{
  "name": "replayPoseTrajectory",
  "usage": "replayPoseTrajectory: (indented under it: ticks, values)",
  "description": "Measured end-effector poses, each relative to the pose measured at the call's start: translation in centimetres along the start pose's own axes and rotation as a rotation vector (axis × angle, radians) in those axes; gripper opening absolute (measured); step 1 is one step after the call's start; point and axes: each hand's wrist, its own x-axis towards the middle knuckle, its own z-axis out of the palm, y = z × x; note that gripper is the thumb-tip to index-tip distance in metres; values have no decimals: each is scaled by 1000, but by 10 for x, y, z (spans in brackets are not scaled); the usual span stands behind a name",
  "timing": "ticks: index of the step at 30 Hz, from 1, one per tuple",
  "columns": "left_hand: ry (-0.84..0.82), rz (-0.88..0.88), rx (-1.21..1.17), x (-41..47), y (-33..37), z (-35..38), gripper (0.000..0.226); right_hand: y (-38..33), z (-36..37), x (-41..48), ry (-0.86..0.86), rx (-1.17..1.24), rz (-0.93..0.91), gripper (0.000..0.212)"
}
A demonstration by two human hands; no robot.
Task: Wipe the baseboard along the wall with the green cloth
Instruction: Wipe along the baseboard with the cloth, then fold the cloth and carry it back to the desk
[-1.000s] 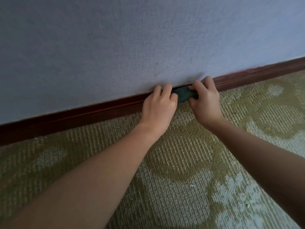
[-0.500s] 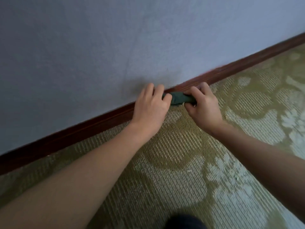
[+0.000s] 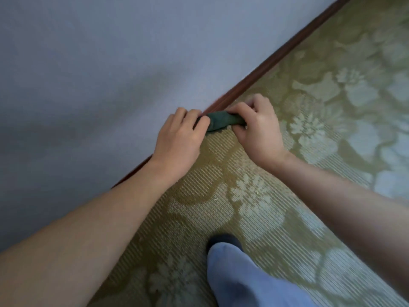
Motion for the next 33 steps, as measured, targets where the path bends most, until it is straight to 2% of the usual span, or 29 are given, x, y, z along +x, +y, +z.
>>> replayPoseTrajectory:
  ticks: [6,10,13,16,21,27,30,33]
  values:
    - [2,69,-71,79,54,-93,24,-7,-126,33,9,99,174,26]
    - [11,169,-62,129,82,-153,27,-10,-210,53,-71,149,260,25]
    - [-66,236,-72,157,101,-197,31,-19,-268,61,-97,199,284,21]
    - [-144,323,-141,188,120,-241,26,-29,-322,70,-82,254,290,16]
    - [-133,413,-171,249,166,-314,26,-36,-421,91,-13,339,328,15]
    - [-66,445,-274,363,251,-344,24,29,-534,135,126,436,437,4]
    - [-94,443,-325,430,301,-338,27,80,-584,158,193,519,492,8]
    - [-179,369,-436,500,356,-331,32,131,-638,179,245,562,530,12]
